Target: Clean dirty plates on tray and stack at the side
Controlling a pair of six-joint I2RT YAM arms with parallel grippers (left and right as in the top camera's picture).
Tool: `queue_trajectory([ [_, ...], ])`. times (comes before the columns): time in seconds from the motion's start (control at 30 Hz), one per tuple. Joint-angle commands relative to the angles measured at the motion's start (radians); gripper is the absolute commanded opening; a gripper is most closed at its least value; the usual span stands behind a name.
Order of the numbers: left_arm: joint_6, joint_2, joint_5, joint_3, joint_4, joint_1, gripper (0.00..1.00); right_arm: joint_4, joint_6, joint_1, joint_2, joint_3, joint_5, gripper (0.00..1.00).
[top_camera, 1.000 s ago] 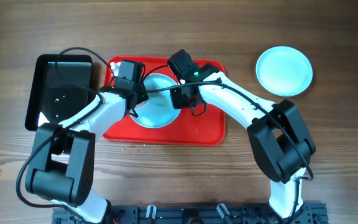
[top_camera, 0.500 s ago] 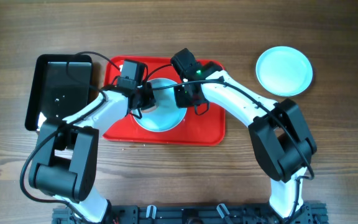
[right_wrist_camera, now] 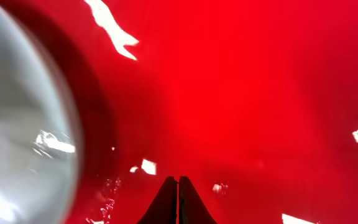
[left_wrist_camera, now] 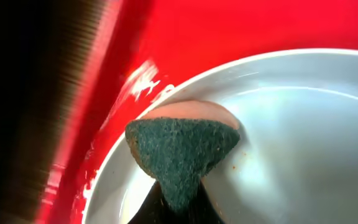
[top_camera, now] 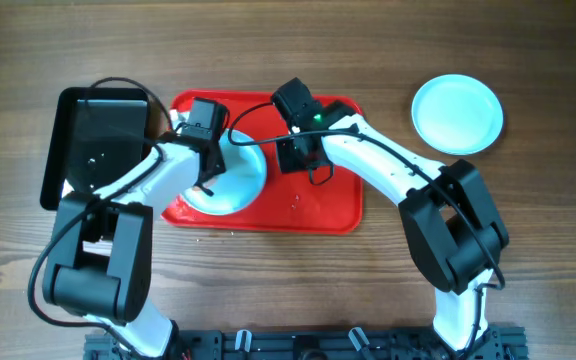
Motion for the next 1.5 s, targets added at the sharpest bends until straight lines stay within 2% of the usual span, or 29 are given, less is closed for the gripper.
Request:
queue_trajectory([
  [0.0,0.012,0.004,-0.076,-0.008,0.010,0.007,0.04,0.008,0.010,-0.002,0.006,-0.003,0.010,0.04],
  [0.1,0.013,-0.066,0.079,0.009,0.014,0.007,0.04,0.020,0.010,-0.001,0.006,-0.003,-0.004,0.04],
  [0.17,0.019,-0.107,0.206,0.009,0.026,0.007,0.04,0.063,-0.002,0.000,0.006,-0.003,-0.077,0.15],
  [0.27,0.019,-0.126,0.274,0.009,0.029,0.007,0.04,0.143,0.003,0.001,0.007,-0.003,-0.163,0.40],
  [0.3,0.019,-0.126,0.274,0.008,0.025,0.007,0.04,0.170,0.011,0.002,0.011,-0.003,-0.190,0.51],
  [0.33,0.019,-0.126,0.274,0.006,0.024,0.007,0.04,0.174,0.019,0.002,0.014,-0.003,-0.196,0.56],
  [0.43,0.019,-0.126,0.273,0.006,0.019,0.007,0.04,0.175,0.056,0.010,0.035,-0.003,-0.194,0.57],
  [0.5,0.019,-0.128,0.272,0.006,0.014,0.008,0.04,0.193,0.081,0.019,0.062,-0.003,-0.195,0.66],
  [0.7,0.020,-0.242,0.205,0.008,-0.017,0.077,0.04,0.267,0.108,0.037,0.116,-0.003,-0.282,0.65],
  [0.83,0.021,-0.330,0.214,0.008,-0.084,0.246,0.04,0.290,0.125,0.037,0.118,-0.003,-0.302,0.65],
  [0.93,0.088,-0.333,0.264,0.007,-0.069,0.344,0.09,0.301,0.135,0.039,0.118,-0.003,-0.298,0.57],
  [1.0,0.098,-0.322,0.266,0.007,-0.045,0.389,0.11,0.312,0.151,0.046,0.118,-0.003,-0.277,0.46],
  [1.03,0.098,-0.312,0.266,0.007,-0.025,0.414,0.10,0.312,0.159,0.052,0.118,-0.003,-0.254,0.44],
  [1.17,0.179,-0.237,0.265,0.007,0.087,0.478,0.04,0.307,0.156,0.088,0.118,-0.003,-0.208,0.44],
  [1.33,0.208,-0.132,0.265,0.007,0.174,0.555,0.04,0.281,0.130,0.109,0.118,-0.003,-0.205,0.43],
  [1.47,0.227,-0.039,0.236,0.007,0.198,0.607,0.09,0.262,0.127,0.109,0.118,-0.003,-0.194,0.43],
])
